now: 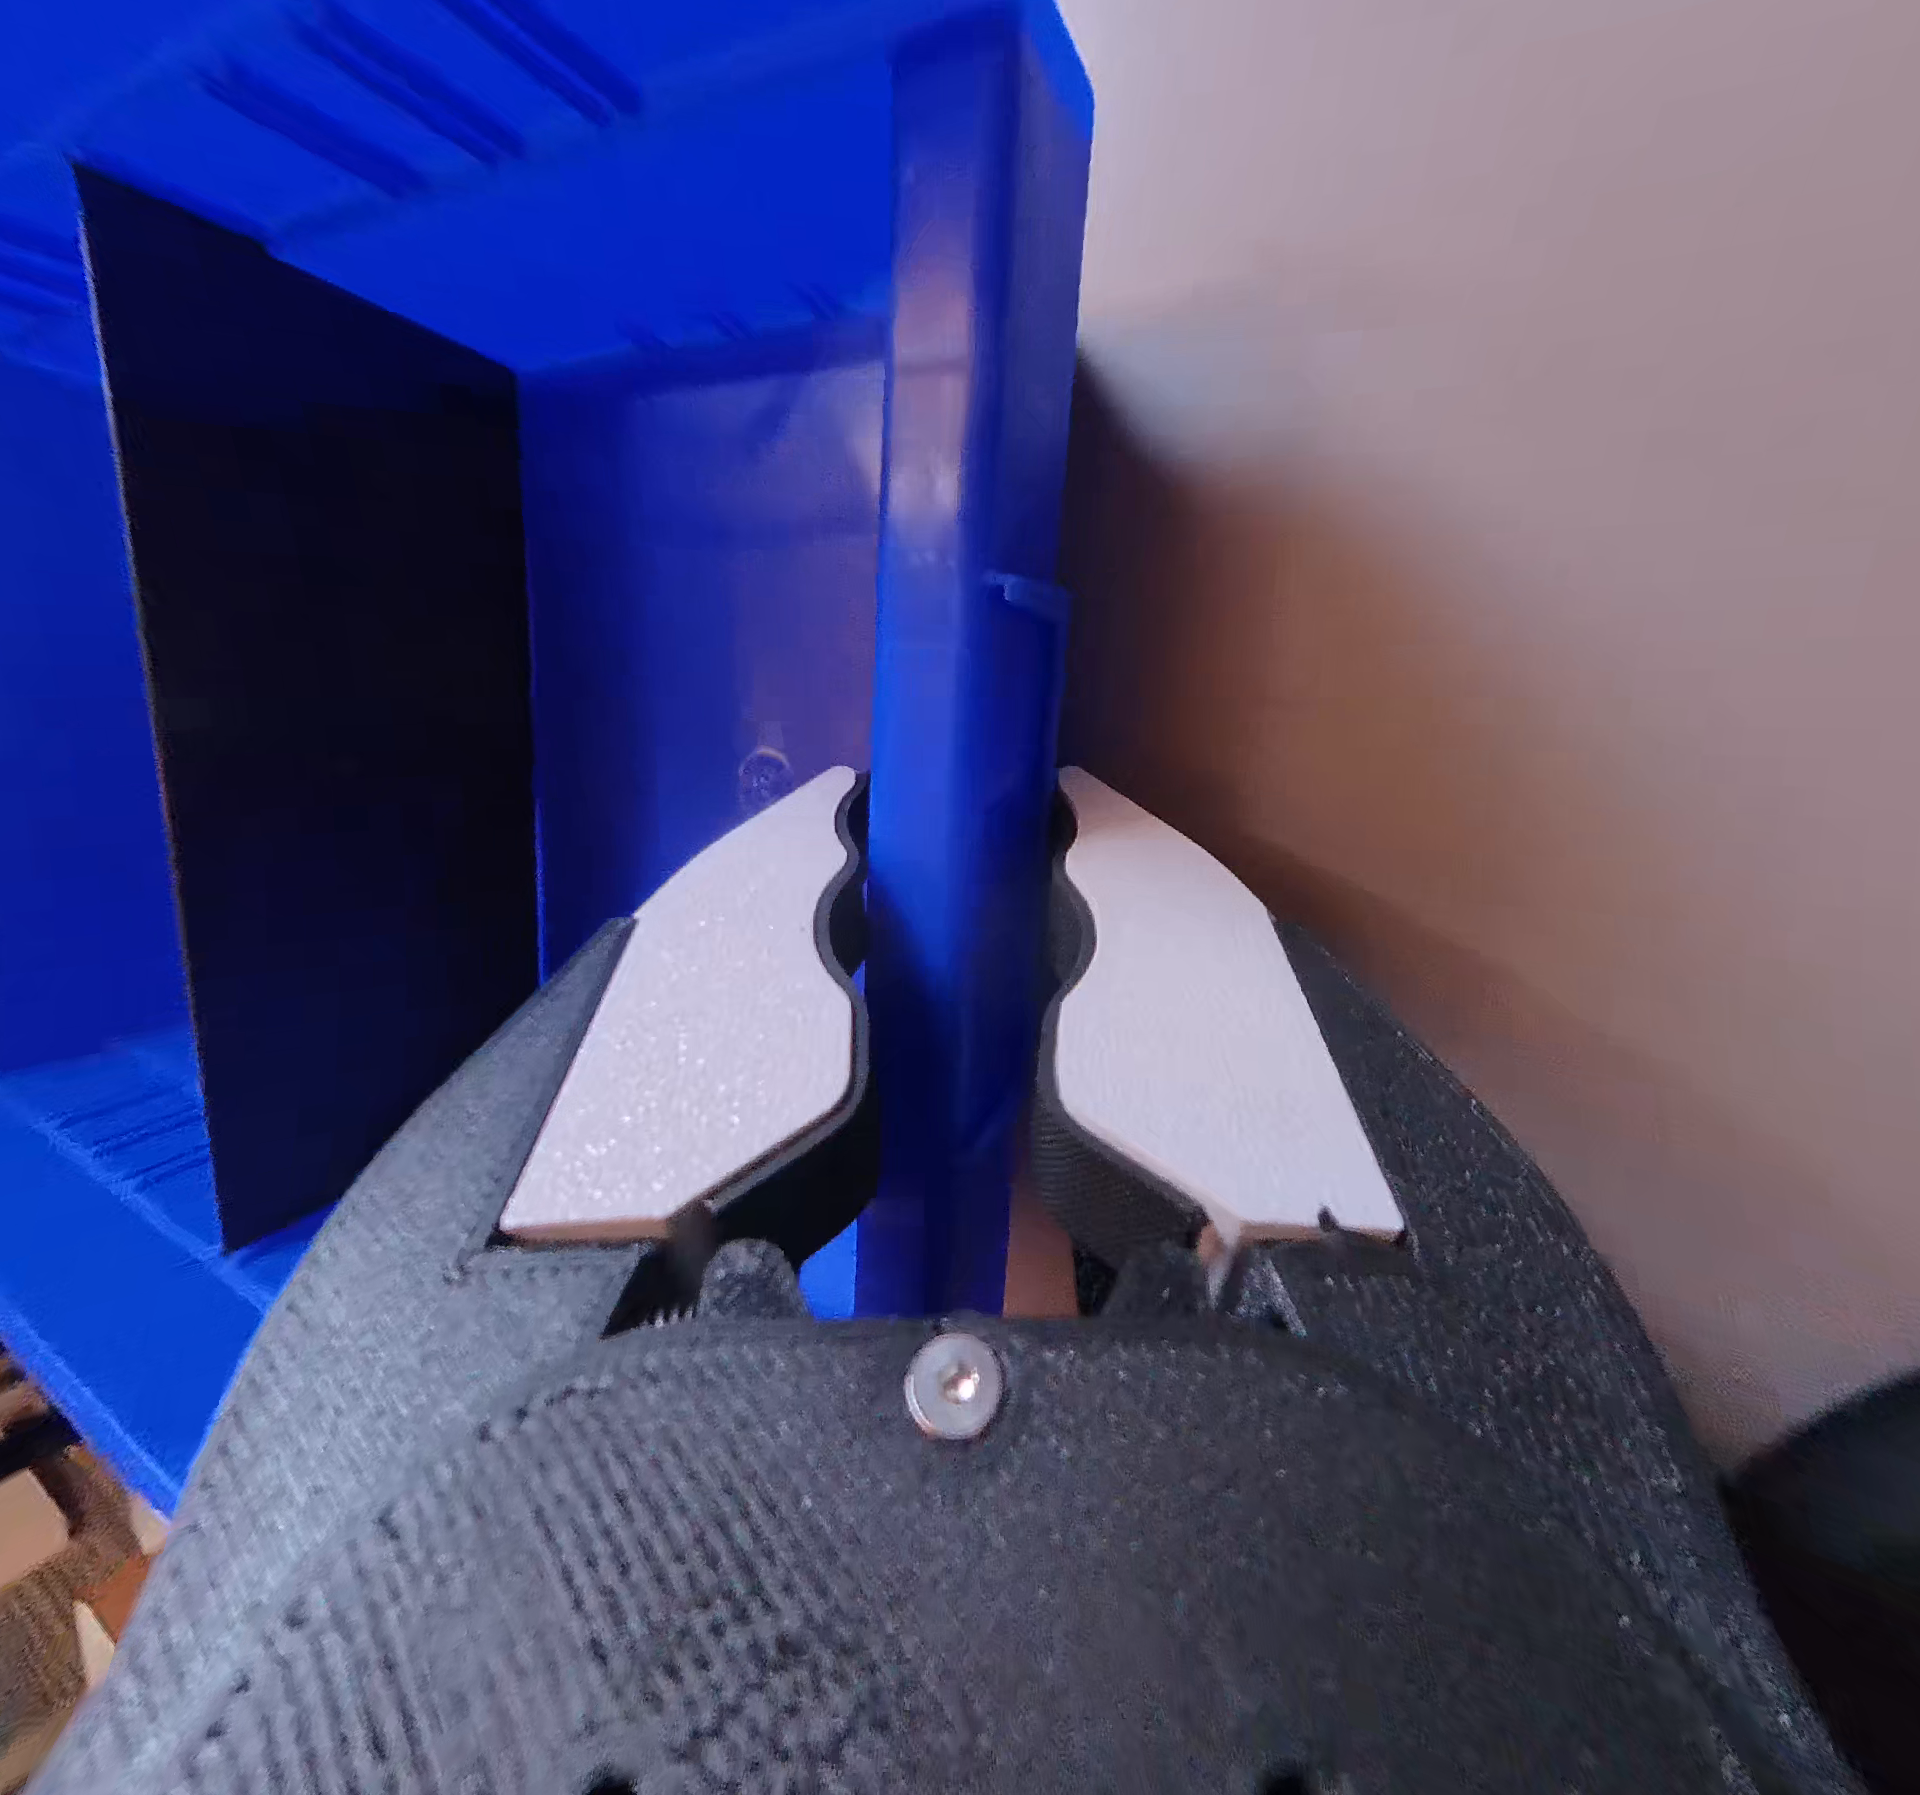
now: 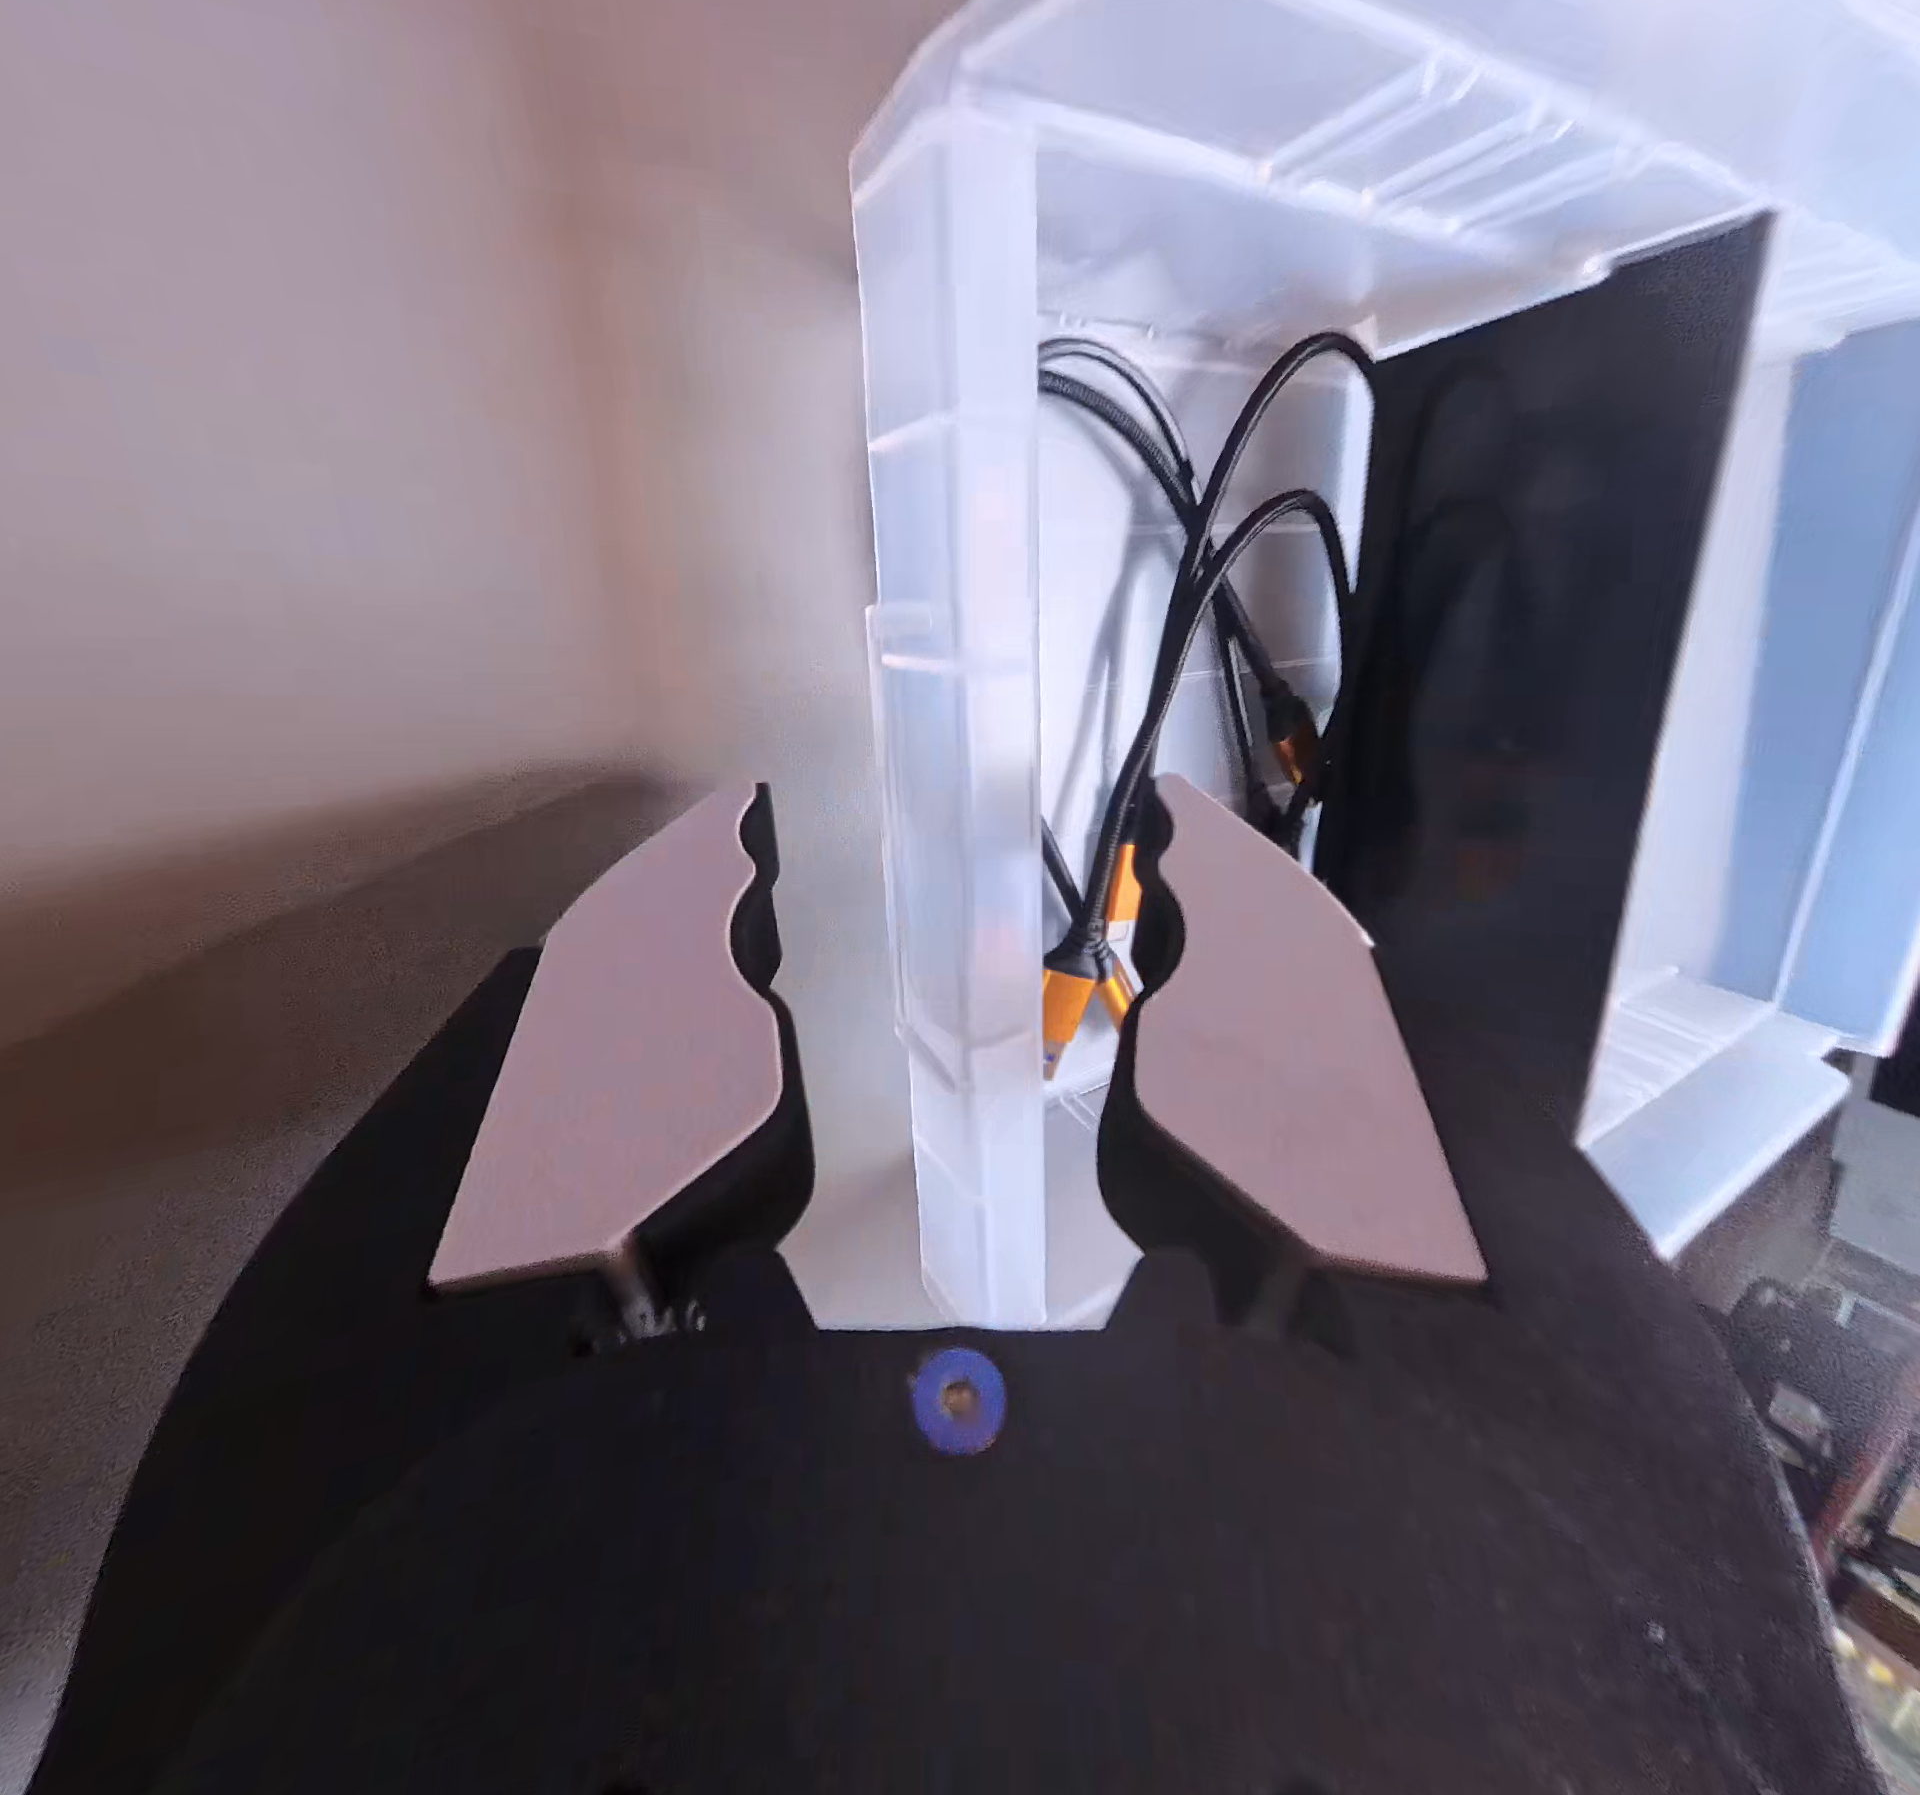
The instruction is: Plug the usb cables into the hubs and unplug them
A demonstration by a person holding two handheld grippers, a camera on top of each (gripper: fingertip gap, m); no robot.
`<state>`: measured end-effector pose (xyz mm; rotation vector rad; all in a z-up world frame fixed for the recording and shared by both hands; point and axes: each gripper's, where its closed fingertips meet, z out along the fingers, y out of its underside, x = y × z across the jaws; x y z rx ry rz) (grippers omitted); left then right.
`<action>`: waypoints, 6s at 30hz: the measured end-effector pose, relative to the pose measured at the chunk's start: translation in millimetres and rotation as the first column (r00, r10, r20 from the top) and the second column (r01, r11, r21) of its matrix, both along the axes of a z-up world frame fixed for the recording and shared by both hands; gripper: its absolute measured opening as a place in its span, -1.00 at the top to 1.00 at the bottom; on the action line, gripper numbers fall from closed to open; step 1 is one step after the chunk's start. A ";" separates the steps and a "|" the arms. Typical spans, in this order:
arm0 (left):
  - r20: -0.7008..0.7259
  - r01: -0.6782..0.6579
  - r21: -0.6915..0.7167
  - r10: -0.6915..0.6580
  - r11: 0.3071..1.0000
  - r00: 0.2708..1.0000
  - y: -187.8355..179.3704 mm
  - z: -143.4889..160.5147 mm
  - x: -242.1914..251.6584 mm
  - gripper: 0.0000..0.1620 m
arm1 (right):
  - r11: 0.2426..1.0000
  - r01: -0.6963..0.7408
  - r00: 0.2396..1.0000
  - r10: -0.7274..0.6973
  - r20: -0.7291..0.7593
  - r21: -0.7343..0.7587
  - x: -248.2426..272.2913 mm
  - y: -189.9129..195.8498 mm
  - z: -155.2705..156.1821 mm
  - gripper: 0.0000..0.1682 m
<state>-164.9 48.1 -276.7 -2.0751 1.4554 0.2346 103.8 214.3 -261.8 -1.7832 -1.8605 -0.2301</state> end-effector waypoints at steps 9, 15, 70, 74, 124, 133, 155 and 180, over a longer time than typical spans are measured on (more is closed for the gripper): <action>0.222 -0.113 0.150 0.078 0.982 0.972 -0.4 35.0 7.9 0.46 | 0.980 -0.176 0.984 0.177 -0.005 0.094 -40.1 -61.7 -10.0 0.65; 0.625 -0.075 -0.001 0.059 0.997 0.779 -73.8 63.6 87.8 0.38 | 0.955 -0.285 0.958 0.284 0.031 0.076 -53.0 -193.5 -9.2 0.63; 0.265 -0.538 0.399 0.468 0.742 0.843 -318.9 192.8 -113.9 0.82 | 0.951 -0.302 0.315 0.169 -0.934 0.070 -263.0 -355.1 169.9 0.82; 0.246 -0.657 0.272 0.609 0.703 0.754 -309.5 150.9 -160.1 0.78 | 0.920 -0.386 0.394 0.099 -0.914 -0.067 -311.0 -338.2 137.3 0.76; -0.083 -0.244 -0.062 0.239 0.968 0.968 -73.7 -2.6 -113.6 0.64 | 0.999 -0.033 0.998 0.034 -0.061 0.015 39.7 -58.3 -2.3 0.64; 0.112 -0.228 0.068 0.219 0.971 0.969 -41.0 32.2 -100.6 0.58 | 0.992 0.071 0.906 -0.020 -0.422 0.106 2.7 -44.7 56.0 0.54; -0.057 -0.556 -0.096 0.553 0.826 0.831 139.8 31.6 -276.2 0.65 | 0.996 0.083 0.419 -0.017 -0.908 0.020 -57.3 -73.6 89.3 0.65; -0.134 -0.449 -0.275 0.428 0.850 0.894 137.8 14.2 -266.4 0.75 | 1.000 0.009 0.436 -0.010 -0.900 -0.007 -62.5 -86.4 84.4 0.68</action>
